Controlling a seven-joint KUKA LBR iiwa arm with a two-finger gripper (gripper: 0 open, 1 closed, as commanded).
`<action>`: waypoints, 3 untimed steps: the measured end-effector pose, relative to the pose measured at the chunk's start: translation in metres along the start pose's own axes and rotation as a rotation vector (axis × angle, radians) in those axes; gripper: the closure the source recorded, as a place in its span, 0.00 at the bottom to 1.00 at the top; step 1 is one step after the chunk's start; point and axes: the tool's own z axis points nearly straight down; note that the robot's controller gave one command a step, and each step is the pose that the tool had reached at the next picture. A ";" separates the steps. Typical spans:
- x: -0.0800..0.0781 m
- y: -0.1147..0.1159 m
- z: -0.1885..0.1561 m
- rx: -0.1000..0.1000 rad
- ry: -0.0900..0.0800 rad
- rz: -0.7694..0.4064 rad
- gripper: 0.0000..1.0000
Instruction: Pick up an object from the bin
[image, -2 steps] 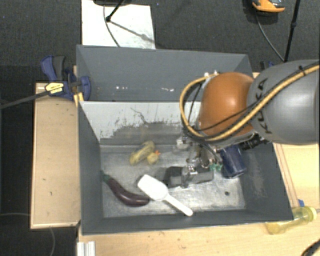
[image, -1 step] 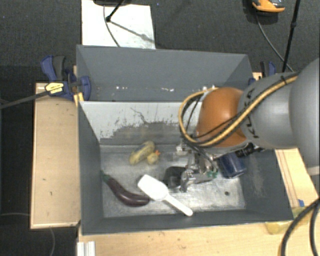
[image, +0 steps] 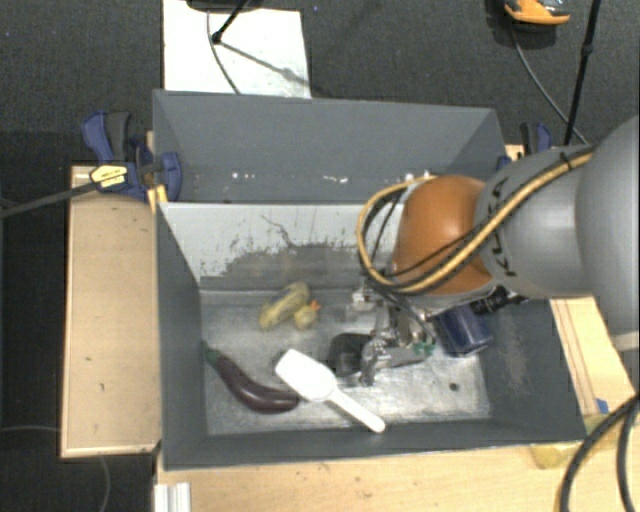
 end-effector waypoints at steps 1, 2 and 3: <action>0.003 0.000 -0.007 0.000 0.006 0.050 0.00; -0.002 -0.004 0.004 -0.001 0.006 0.061 0.00; -0.005 -0.002 0.005 -0.002 0.012 0.017 1.00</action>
Offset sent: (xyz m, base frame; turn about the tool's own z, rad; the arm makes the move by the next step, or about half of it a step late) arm 0.0006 -0.0065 -0.0155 0.0590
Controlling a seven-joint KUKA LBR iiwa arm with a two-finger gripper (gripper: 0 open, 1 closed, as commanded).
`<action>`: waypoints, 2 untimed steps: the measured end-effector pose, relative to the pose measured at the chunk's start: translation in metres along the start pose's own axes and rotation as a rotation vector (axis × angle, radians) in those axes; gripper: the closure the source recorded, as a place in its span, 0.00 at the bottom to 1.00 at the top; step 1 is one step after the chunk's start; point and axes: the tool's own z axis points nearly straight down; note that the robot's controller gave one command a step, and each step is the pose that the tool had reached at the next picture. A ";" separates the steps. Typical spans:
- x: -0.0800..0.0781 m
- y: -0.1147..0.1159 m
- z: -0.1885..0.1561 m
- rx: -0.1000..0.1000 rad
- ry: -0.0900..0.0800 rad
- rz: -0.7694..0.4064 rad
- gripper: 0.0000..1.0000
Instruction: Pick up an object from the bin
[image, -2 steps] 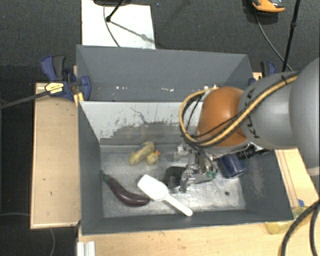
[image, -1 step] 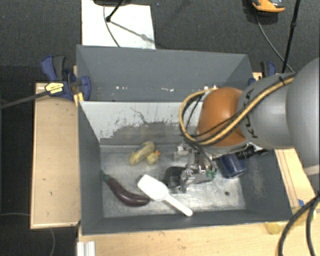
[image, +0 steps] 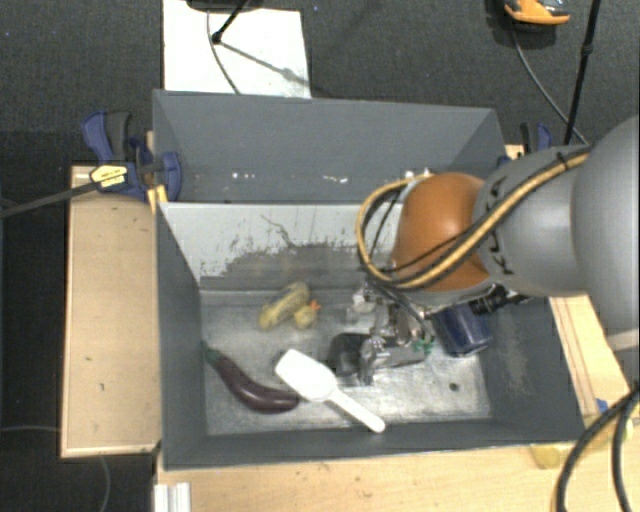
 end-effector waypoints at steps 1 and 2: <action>0.000 0.000 0.000 0.000 0.000 0.000 1.00; 0.001 0.000 -0.002 0.000 0.003 0.000 1.00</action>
Offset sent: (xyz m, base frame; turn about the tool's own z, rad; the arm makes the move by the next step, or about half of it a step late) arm 0.0001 0.0001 0.0212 0.0000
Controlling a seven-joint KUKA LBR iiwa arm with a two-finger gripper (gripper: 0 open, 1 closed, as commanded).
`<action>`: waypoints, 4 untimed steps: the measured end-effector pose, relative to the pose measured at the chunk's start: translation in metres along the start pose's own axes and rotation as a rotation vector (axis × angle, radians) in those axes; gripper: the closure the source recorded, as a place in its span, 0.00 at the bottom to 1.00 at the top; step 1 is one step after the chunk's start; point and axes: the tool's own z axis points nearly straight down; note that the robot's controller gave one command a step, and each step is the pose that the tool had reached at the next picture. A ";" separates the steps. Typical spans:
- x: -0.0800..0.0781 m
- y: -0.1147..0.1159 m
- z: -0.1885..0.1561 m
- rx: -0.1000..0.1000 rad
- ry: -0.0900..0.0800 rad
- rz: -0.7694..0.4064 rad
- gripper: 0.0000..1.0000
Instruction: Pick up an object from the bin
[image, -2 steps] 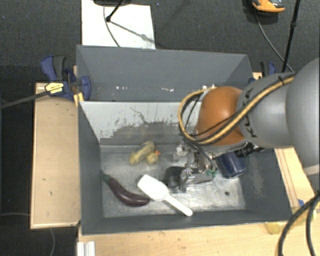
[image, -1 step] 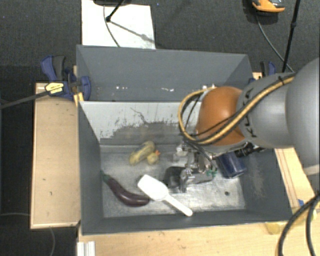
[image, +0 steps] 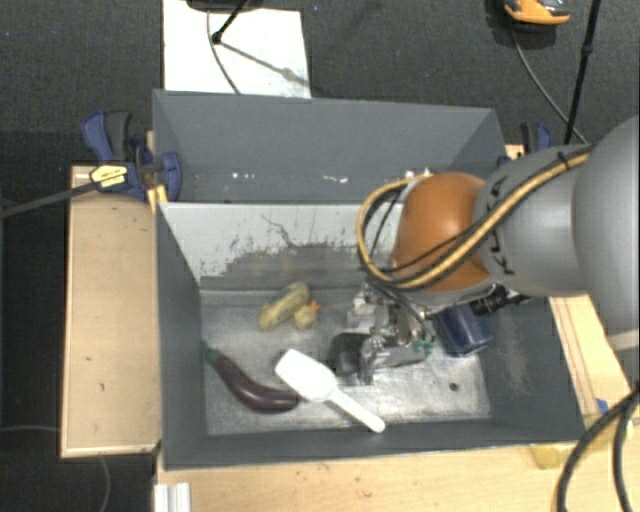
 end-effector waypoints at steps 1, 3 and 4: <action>0.003 0.001 -0.007 0.000 0.006 -0.001 1.00; 0.001 0.000 -0.036 0.002 -0.009 0.000 1.00; 0.003 0.000 -0.042 0.002 -0.004 -0.001 1.00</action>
Offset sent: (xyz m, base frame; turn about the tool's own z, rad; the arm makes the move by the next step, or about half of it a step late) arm 0.0000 0.0000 0.0498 0.0000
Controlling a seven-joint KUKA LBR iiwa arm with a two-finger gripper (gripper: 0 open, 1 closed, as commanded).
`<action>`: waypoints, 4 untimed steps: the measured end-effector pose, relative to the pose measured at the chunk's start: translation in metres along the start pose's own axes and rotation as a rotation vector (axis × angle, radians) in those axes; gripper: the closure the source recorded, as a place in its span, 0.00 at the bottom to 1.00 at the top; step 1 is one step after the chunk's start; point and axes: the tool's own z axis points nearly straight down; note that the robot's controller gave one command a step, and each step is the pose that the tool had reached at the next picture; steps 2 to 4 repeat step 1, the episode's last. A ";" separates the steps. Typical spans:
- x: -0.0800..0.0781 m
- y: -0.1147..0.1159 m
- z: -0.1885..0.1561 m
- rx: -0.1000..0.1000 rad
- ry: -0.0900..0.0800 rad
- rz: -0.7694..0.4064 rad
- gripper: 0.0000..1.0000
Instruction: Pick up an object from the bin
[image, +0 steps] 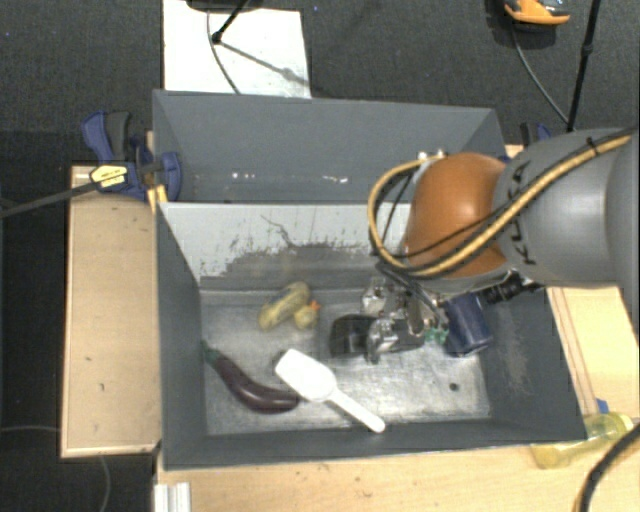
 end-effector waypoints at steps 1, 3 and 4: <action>0.001 0.000 -0.010 0.000 0.002 0.000 1.00; 0.001 0.000 -0.010 0.000 0.002 0.000 1.00; 0.001 0.000 -0.010 0.000 0.002 0.000 1.00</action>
Offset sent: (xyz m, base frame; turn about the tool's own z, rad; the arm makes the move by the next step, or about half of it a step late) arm -0.0003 0.0001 0.0243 0.0000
